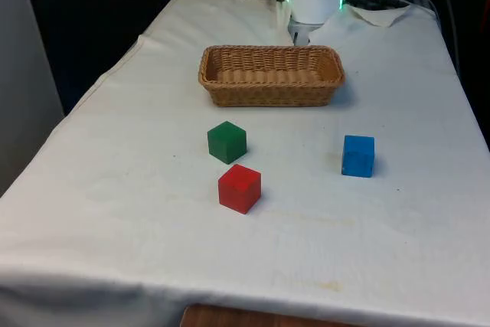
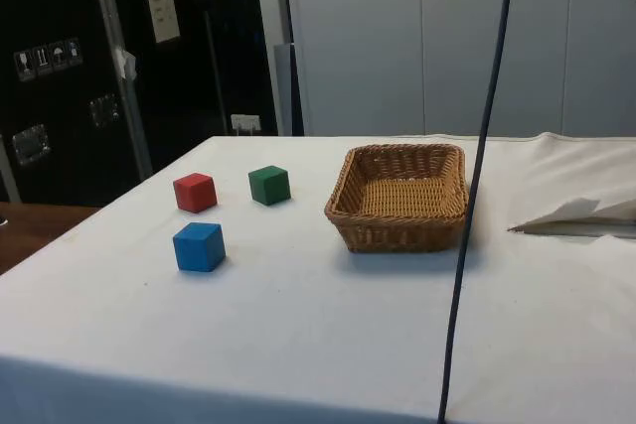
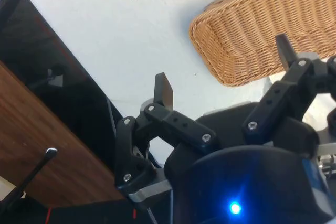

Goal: Pick up exactly two blocks and place them into the basket.

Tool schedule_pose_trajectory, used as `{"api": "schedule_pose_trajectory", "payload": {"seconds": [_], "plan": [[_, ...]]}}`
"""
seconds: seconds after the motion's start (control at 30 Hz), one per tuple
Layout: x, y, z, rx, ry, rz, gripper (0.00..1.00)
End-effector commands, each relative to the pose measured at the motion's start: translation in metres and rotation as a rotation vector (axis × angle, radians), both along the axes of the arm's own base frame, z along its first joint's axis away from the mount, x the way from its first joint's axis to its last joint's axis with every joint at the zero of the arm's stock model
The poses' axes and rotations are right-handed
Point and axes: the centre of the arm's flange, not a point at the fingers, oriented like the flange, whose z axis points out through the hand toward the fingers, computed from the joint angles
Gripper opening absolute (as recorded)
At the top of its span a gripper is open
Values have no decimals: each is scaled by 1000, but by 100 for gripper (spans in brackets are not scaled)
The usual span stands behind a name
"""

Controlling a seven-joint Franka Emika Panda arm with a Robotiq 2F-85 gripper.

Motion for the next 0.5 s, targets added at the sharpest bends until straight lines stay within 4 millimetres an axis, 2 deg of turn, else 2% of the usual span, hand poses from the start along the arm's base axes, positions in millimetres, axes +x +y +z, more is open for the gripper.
{"api": "schedule_pose_trajectory", "payload": {"seconds": [0.0,0.47], "plan": [[0,0,1,-2,-1,0,100],[1,-2,-5,-1,1,-1,100]]}}
